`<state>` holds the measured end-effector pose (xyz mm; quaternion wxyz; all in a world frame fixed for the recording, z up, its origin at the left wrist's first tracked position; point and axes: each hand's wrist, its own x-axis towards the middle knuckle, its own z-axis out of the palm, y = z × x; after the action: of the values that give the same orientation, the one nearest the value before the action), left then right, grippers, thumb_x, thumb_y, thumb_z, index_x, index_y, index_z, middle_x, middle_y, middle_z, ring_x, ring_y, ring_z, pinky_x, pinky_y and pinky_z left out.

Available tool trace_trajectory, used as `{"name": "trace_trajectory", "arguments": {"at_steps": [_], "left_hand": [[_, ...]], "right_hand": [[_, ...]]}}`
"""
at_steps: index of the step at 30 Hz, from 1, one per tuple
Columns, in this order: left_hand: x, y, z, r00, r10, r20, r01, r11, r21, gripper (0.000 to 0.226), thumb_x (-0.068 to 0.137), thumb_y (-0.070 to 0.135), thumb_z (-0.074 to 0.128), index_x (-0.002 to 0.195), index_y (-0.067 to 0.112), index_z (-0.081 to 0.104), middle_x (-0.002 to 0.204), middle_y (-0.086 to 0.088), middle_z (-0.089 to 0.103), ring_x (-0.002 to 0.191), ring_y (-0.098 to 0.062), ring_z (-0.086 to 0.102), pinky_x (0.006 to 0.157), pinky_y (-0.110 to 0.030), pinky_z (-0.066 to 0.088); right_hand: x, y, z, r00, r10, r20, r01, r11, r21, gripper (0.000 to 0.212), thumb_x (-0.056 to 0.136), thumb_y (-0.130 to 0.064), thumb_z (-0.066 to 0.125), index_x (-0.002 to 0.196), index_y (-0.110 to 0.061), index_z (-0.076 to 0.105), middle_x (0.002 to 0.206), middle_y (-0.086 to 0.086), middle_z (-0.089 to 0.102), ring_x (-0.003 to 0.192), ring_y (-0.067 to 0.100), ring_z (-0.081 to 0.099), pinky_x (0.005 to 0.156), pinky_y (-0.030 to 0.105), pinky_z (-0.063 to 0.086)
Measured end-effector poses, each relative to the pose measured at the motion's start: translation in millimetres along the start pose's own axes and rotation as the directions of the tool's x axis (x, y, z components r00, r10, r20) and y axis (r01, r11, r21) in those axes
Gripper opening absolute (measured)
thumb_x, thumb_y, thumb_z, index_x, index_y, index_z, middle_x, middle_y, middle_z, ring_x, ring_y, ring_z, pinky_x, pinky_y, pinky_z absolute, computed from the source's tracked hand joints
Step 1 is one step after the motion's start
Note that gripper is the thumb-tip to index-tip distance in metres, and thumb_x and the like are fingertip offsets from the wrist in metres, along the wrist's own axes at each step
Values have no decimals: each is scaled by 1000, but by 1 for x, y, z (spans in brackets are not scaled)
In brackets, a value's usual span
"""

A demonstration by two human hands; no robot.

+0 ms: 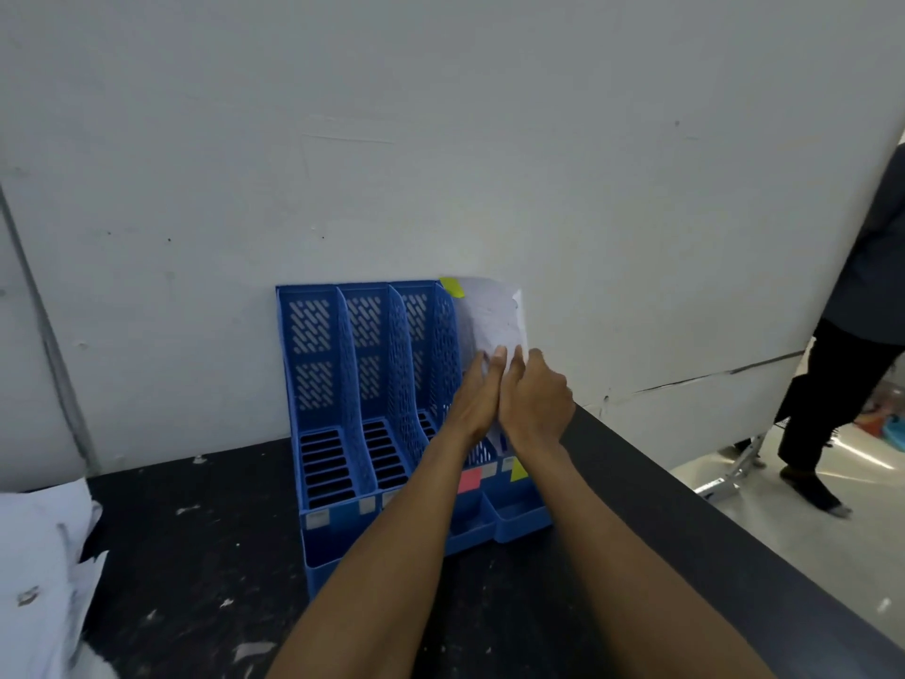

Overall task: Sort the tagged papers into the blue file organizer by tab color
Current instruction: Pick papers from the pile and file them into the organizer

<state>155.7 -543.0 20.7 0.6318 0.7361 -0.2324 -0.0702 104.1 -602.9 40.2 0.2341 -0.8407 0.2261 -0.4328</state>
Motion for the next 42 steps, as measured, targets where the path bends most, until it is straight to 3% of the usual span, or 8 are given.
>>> {"name": "trace_trajectory", "arguments": {"at_steps": [3,7,10,13,19,27,34,42], "left_hand": [[-4,1,-5,1000,-2,11,2,999,-34,104,67,97,19,150,34,23,155,5,32,139,-18,35,115,-51,26],[2,-10,-6,998,30,52,-25,996,-82,88,73,92,25,146,42,24,148,1,43,129,-23,47,109,-51,37],[20,-30,-4,998,-28,63,34,995,-89,92,69,95,30,144,42,27,145,-5,46,130,-32,46,107,-58,37],[-2,-4,-10,999,-18,35,22,992,-122,86,69,95,25,145,54,19,156,5,32,140,-25,34,114,-56,27],[-16,7,-13,999,35,32,-30,989,-143,102,66,95,27,152,41,13,161,8,15,146,-18,20,120,-50,16],[-20,10,-17,999,41,19,-38,989,-145,100,74,89,27,154,31,13,160,10,11,148,-16,13,121,-48,11],[-29,18,-42,997,79,18,-78,995,-59,96,77,88,25,152,29,23,158,6,25,144,-18,28,118,-51,22],[-83,32,-134,996,41,-77,-36,998,60,106,71,94,26,149,22,29,152,-4,36,137,-26,40,113,-53,31]], "right_hand": [[-2,-1,-5,982,38,183,7,970,-243,36,100,-33,36,95,-10,63,94,10,67,85,29,63,65,31,40],[-12,-5,-9,988,-43,145,58,993,-98,35,99,-33,42,94,-8,65,89,10,68,80,28,65,60,28,42],[-15,-5,-10,958,-30,286,100,967,-233,26,98,-23,46,102,-7,66,100,9,67,91,27,66,67,28,46],[-17,-3,-13,914,62,401,99,924,-370,24,96,-15,50,115,-4,60,116,12,61,102,28,63,75,32,47],[-13,-1,-15,913,137,385,30,917,-398,20,97,-13,50,114,-7,59,116,11,63,103,24,62,78,32,50],[-20,0,-20,935,153,320,-125,986,-106,15,91,-15,56,102,-5,59,105,12,64,95,28,63,67,30,45],[-23,-38,-26,984,-62,166,42,992,122,47,93,-31,55,137,-16,45,135,0,49,123,15,47,96,20,36],[-68,-125,-15,960,-204,192,142,945,294,41,99,-26,49,137,-13,43,129,8,49,108,22,55,86,31,48]]}}
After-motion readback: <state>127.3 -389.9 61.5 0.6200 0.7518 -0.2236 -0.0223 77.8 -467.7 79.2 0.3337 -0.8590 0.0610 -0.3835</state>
